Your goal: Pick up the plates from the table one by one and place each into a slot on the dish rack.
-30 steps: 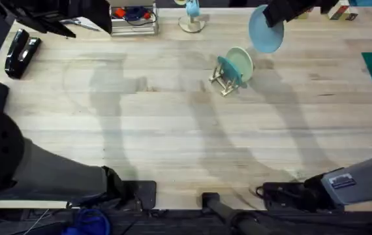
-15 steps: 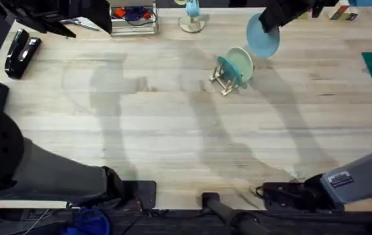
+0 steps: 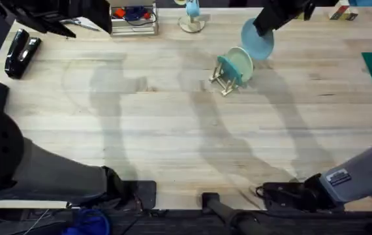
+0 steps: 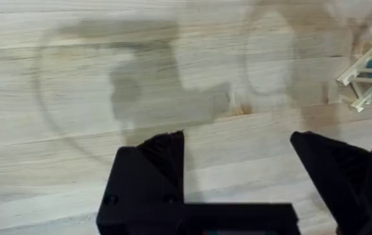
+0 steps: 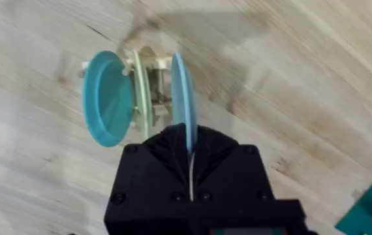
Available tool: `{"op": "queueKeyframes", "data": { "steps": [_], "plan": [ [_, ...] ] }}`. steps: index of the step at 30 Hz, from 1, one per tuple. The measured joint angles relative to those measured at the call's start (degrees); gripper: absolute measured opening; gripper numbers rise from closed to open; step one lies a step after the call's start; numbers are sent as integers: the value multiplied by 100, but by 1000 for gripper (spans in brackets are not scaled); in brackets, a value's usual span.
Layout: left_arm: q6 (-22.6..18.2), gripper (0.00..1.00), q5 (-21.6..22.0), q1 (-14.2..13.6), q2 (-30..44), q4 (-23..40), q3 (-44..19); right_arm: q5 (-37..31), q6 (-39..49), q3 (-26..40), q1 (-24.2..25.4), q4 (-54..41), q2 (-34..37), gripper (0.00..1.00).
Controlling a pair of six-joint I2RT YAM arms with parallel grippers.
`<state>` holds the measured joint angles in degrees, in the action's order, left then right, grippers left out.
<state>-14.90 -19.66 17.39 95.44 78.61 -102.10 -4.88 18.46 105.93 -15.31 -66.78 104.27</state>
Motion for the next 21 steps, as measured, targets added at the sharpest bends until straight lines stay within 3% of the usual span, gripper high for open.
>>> {"op": "queueKeyframes", "data": {
  "steps": [21],
  "plan": [
    [-2,994,0,0,0,0,0,216,131,0,11,39,240,33]
  ]
}}
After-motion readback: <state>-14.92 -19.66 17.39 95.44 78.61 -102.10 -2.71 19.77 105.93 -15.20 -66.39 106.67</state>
